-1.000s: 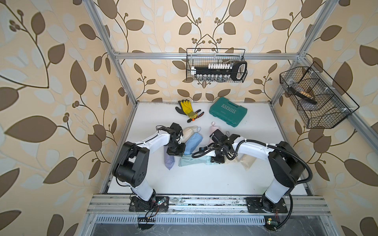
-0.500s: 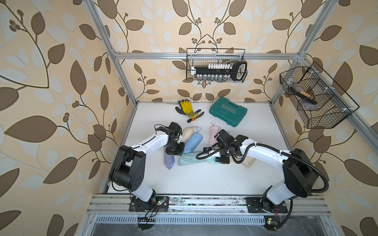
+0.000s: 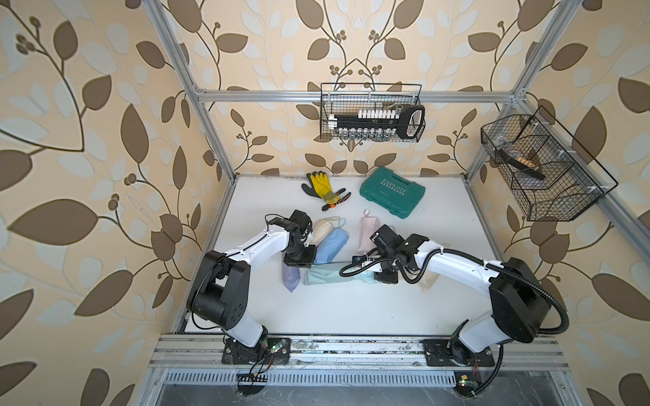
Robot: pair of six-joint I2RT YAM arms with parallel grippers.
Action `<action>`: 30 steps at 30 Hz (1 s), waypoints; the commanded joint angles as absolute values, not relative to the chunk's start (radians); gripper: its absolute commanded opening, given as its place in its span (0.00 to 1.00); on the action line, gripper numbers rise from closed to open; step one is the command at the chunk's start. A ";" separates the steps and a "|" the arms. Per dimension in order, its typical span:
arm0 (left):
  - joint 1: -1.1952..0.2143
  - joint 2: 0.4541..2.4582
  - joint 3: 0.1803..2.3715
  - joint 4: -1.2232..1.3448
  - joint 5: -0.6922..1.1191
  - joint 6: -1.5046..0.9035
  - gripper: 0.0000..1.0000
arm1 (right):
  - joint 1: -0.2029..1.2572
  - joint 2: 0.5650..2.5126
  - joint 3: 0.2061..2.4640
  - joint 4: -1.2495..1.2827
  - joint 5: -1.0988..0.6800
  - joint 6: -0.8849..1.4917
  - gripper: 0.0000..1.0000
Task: Take umbrellas out of sleeves
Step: Take out the umbrella from the umbrella sleeve.
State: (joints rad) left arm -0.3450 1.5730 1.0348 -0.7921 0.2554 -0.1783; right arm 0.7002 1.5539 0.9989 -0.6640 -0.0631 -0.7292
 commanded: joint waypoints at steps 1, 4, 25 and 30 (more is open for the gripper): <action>-0.336 1.532 1.056 -0.821 0.250 -0.155 0.00 | 0.704 1.513 0.988 -0.675 -0.060 -0.727 0.01; -0.336 1.527 1.052 -0.821 0.250 -0.155 0.00 | 0.704 1.507 0.987 -0.681 -0.057 -0.726 0.01; -0.336 1.490 1.022 -0.825 0.250 -0.154 0.00 | 0.680 1.434 0.952 -0.707 -0.031 -0.736 0.02; -0.336 1.479 1.011 -0.827 0.248 -0.152 0.00 | 0.675 1.418 0.947 -0.715 -0.019 -0.739 0.02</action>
